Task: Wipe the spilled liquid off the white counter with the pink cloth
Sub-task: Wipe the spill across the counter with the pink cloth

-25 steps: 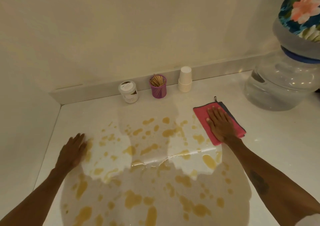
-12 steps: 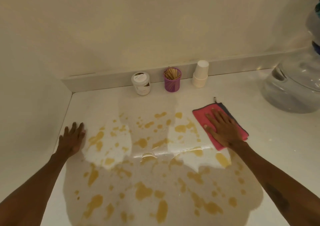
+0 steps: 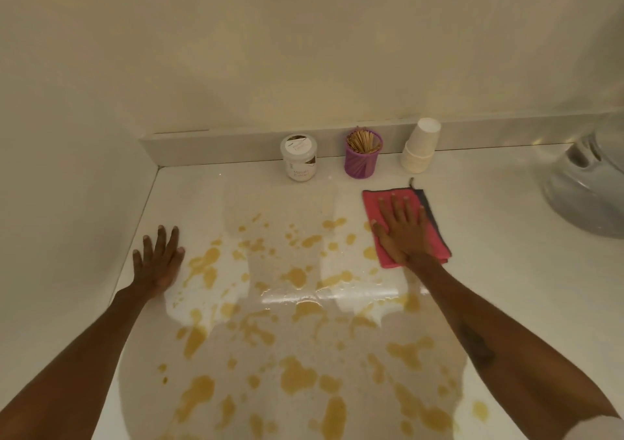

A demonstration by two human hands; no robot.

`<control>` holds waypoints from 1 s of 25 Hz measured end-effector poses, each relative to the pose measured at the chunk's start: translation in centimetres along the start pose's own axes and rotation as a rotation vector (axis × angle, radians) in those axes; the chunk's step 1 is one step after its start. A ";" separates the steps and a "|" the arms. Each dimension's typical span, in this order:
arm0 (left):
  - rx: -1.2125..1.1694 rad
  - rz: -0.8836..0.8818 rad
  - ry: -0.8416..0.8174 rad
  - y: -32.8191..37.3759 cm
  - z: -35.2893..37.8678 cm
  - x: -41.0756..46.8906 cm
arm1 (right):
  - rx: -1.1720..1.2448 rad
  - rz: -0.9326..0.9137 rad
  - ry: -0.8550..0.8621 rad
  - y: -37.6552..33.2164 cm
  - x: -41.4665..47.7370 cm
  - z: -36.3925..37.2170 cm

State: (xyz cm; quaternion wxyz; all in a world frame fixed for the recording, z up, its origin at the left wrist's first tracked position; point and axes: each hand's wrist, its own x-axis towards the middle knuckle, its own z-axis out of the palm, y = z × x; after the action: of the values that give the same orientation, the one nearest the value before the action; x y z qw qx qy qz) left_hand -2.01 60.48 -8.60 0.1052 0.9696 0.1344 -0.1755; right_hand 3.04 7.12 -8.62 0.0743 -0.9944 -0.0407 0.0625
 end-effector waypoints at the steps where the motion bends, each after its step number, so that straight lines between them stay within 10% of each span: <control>1: -0.012 0.007 -0.008 0.0 -0.2 -0.1 | -0.014 -0.083 -0.019 -1.4 -0.6 0.4; 8: -0.008 0.150 0.043 -1.7 0.0 -0.7 | -0.068 -0.151 -0.037 4.9 -4.9 0.2; 18: -0.006 0.146 0.041 -1.8 0.1 -0.2 | -0.002 -0.234 -0.052 -13.6 -0.9 2.1; 25: -0.020 0.173 0.050 -2.2 0.0 -0.5 | -0.036 -0.313 -0.050 -8.8 -3.6 2.0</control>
State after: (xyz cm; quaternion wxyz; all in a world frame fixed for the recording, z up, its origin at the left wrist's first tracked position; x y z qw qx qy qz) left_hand -3.10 62.48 -8.75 0.1261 0.9806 0.0546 -0.1401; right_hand -1.41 15.78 -8.84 0.0641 -0.9753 -0.1980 0.0742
